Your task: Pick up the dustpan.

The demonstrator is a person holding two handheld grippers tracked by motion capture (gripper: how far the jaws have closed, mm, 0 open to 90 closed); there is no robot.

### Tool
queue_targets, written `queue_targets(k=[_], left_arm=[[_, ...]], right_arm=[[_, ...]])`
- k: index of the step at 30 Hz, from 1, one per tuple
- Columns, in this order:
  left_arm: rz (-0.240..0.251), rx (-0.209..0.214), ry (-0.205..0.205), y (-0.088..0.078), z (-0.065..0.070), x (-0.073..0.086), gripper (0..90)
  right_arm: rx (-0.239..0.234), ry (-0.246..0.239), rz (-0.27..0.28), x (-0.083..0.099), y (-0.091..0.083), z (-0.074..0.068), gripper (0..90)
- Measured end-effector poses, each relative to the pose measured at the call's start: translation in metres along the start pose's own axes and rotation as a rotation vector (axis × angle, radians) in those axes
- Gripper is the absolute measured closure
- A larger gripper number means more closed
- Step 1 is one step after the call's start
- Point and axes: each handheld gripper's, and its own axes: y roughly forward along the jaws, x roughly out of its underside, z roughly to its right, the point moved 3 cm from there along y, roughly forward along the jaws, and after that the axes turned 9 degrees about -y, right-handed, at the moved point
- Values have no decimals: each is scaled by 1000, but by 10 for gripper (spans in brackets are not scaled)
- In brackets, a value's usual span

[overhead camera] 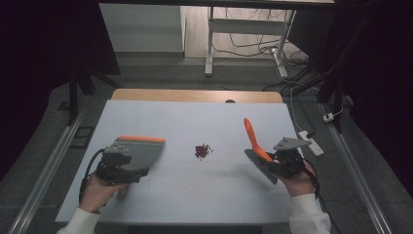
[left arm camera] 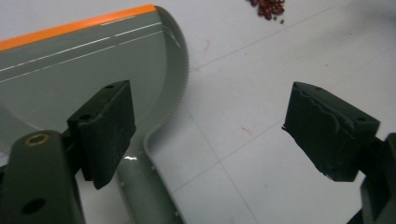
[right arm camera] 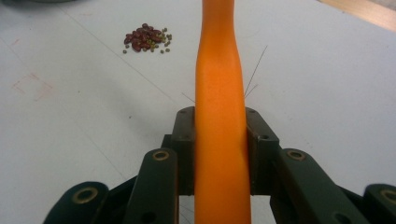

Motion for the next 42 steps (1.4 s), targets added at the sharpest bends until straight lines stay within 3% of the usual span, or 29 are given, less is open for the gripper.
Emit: queue_targets(k=[4, 12, 13, 18, 20, 24, 31, 42], left_arm=[[-2, -40, -26, -1, -2, 0, 168], [-19, -60, -70, -5, -14, 4, 161], [-10, -79, -97, -12, -22, 3, 159], [-47, -71, -149, -16, -34, 8, 169], [-88, -70, -169, -11, -34, 12, 169], [-117, -65, -189, -4, -34, 15, 168], [-191, -92, -231, 17, -37, 25, 150], [-199, -98, -248, 31, -44, 30, 168]], right_arm=[[-1, -2, -7, 0, 1, -1, 701], [-3, 0, -9, 0, 2, -2, 701], [-3, -1, -10, 0, 2, -2, 701], [-5, 0, -14, 0, 3, -2, 701], [-6, 1, -17, 1, 4, -2, 701], [-6, 1, -23, 2, 6, -3, 701], [-9, -5, -29, 1, 7, -6, 701], [-9, -5, -42, 2, 10, -6, 701]])
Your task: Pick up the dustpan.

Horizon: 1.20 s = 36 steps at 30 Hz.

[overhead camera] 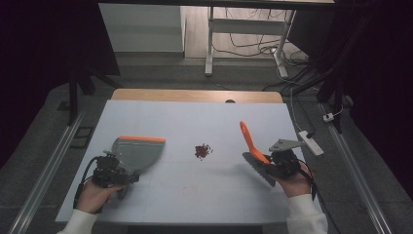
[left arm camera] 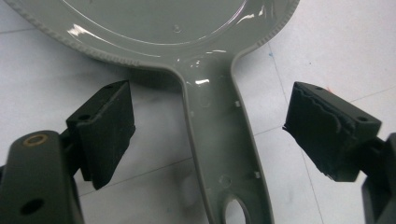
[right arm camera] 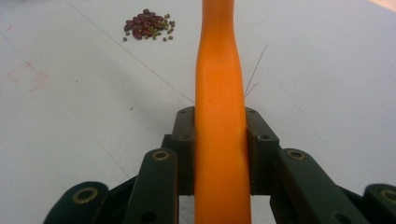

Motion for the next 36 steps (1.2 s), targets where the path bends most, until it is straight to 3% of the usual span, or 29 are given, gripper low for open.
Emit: queue_targets(k=[11, 29, 36], left_arm=[[-1, -2, -26, 10, -1, 0, 227], [21, 65, -76, 11, -2, -2, 523], [31, 66, -90, 11, -4, -2, 576]], right_arm=[[3, -2, 0, 0, 0, 0, 701], [5, -3, 0, 0, 0, 0, 701], [3, -3, -2, 0, 1, 0, 701]])
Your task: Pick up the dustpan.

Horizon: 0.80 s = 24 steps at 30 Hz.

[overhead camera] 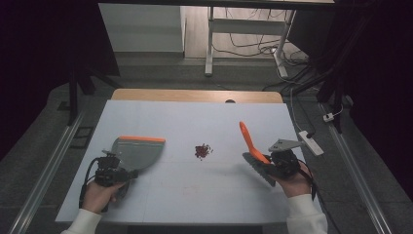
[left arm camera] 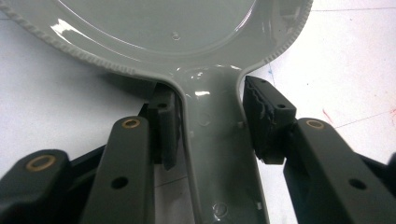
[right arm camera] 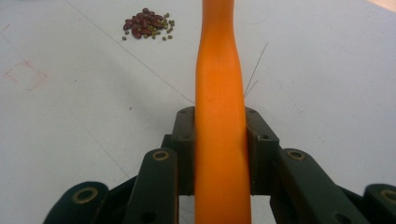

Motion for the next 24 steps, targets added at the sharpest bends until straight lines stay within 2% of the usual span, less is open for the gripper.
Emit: queue_targets(k=[12, 24], left_arm=[[23, 8, -14, -2, -4, 0, 612], [39, 31, 9, -4, -7, 0, 617]], right_arm=[[0, -2, -5, 0, 0, 0, 701], [0, -3, -5, 1, 0, 0, 701]])
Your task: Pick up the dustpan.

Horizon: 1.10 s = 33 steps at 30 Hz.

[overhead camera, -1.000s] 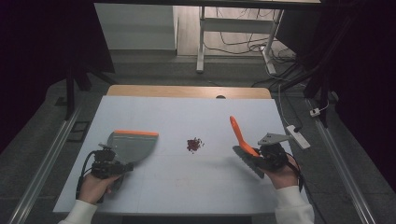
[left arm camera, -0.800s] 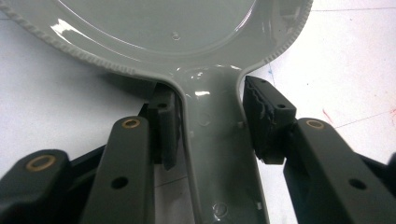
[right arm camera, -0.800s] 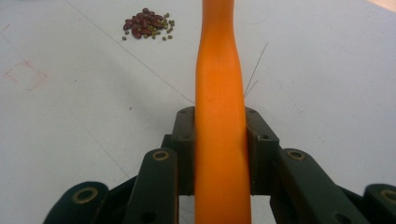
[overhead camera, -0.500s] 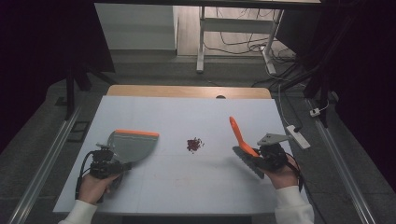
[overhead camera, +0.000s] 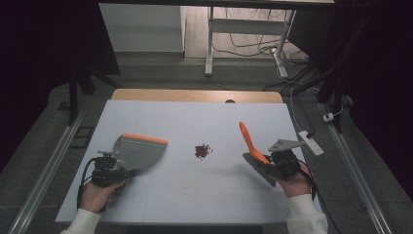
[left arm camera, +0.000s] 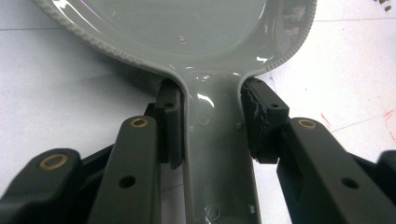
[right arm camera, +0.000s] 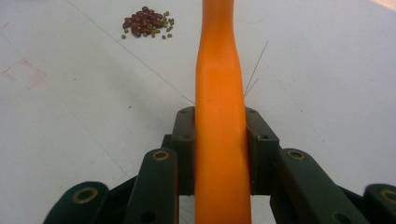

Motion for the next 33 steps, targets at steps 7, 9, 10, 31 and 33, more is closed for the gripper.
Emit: queue_targets(k=[7, 9, 10, 31, 33], left_arm=[[23, 5, 12, -2, 0, 0, 617], [29, 15, 12, -3, -1, 0, 617], [31, 21, 14, -3, -1, 0, 617], [111, 97, 120, -16, -2, -8, 617], [115, 99, 129, -17, -2, -10, 617]], right_arm=[[1, -1, 1, 0, 0, 0, 701], [1, 0, 2, 0, 0, 0, 701], [1, 0, 2, 0, 0, 0, 701], [5, -7, 12, -5, 0, -1, 701], [5, -7, 13, -5, 0, -1, 701]])
